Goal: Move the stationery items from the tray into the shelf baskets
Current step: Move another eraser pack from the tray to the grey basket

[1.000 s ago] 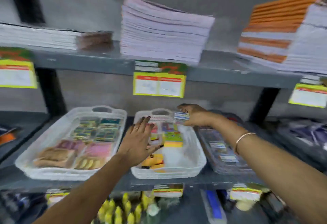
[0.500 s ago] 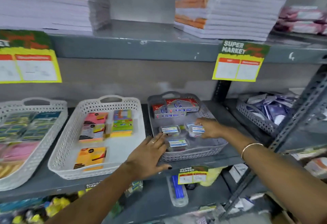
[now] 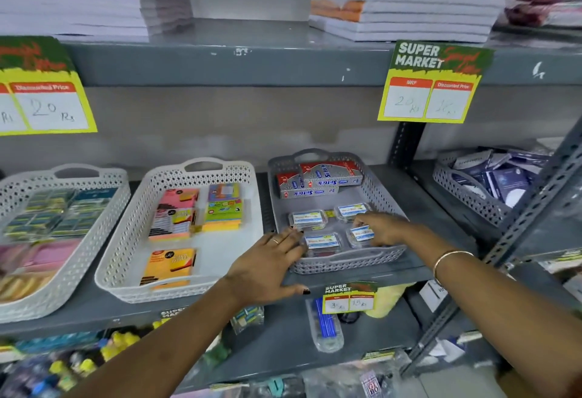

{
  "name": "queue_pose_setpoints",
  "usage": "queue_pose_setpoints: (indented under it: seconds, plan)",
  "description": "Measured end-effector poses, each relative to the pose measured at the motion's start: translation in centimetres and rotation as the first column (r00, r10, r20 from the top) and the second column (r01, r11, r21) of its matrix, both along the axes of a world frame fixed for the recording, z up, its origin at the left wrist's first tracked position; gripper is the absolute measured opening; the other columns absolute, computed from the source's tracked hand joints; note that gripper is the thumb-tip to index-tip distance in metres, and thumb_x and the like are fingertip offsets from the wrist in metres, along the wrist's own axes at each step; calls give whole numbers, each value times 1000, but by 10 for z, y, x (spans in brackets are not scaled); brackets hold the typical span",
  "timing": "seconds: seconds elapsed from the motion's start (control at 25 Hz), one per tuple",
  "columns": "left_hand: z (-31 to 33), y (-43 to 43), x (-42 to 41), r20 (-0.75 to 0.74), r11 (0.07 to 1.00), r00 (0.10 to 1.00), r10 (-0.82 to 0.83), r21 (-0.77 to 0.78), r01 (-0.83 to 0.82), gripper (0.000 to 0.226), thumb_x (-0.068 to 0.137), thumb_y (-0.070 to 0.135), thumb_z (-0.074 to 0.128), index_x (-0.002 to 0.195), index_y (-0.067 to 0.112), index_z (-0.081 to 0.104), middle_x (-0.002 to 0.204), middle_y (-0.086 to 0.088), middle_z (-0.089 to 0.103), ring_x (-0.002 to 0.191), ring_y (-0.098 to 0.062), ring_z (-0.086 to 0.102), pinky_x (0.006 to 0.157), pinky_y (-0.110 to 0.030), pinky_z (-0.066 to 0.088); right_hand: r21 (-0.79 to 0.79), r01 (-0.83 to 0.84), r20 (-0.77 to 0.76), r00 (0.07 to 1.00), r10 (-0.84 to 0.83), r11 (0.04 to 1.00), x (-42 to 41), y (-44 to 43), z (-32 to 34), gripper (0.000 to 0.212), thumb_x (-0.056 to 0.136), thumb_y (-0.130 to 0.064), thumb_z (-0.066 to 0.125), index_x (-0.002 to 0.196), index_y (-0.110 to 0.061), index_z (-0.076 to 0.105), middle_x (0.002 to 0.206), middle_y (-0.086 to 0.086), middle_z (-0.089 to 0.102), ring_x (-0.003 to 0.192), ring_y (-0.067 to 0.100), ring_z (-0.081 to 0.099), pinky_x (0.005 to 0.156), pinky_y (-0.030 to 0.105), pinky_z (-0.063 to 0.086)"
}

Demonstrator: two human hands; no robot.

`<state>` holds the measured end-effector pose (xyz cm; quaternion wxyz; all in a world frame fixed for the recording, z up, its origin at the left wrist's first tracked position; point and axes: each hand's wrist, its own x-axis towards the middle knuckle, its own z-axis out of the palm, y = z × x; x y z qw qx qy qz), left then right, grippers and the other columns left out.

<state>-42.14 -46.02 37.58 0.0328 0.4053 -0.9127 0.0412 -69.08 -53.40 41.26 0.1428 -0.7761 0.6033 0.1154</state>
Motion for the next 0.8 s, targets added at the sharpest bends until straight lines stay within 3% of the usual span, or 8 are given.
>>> queue_pose_setpoints:
  seconds: [0.08,0.2,0.44,0.68,0.8]
  plan:
    - [0,1,0,1,1000,1000,5,-1,-5,92,79,78,17,147,16,20,156,-7,11,141,-20,4,114,-37,5,-8,4,2,1000,-4,1000,0,0,-1,48,87,-15,61,132,-16,41,144,7,43,124,22,46,72,17,27]
    - [-1,1,1,-24,1000,1000,1,-5,-1,88,80,74,20,146,16,24,155,-9,16,141,-22,8,113,-38,7,-23,-2,27,1000,2,1000,2,1,-2,51,87,-12,61,133,-15,41,145,8,42,128,23,44,89,22,37]
    - [-1,-1,0,-61,1000,998,-4,7,4,89,77,75,18,144,17,29,153,-7,22,140,-21,11,112,-36,7,-29,16,91,996,-13,999,4,1,-4,49,83,-7,65,128,-9,47,137,14,50,121,27,50,98,28,41]
    - [-5,-3,1,-56,1000,998,-5,-23,3,88,79,74,21,145,17,27,153,-7,23,139,-21,12,112,-35,8,-1,28,105,994,-27,1000,4,-2,-3,49,82,-5,66,127,-11,48,136,13,50,121,26,51,98,28,41]
    - [-6,-4,1,-56,999,998,-10,-41,8,85,80,73,23,144,17,28,153,-7,21,140,-21,11,112,-36,7,20,30,79,996,-31,999,4,1,0,52,82,-7,66,129,-14,46,139,11,48,120,25,50,91,24,39]
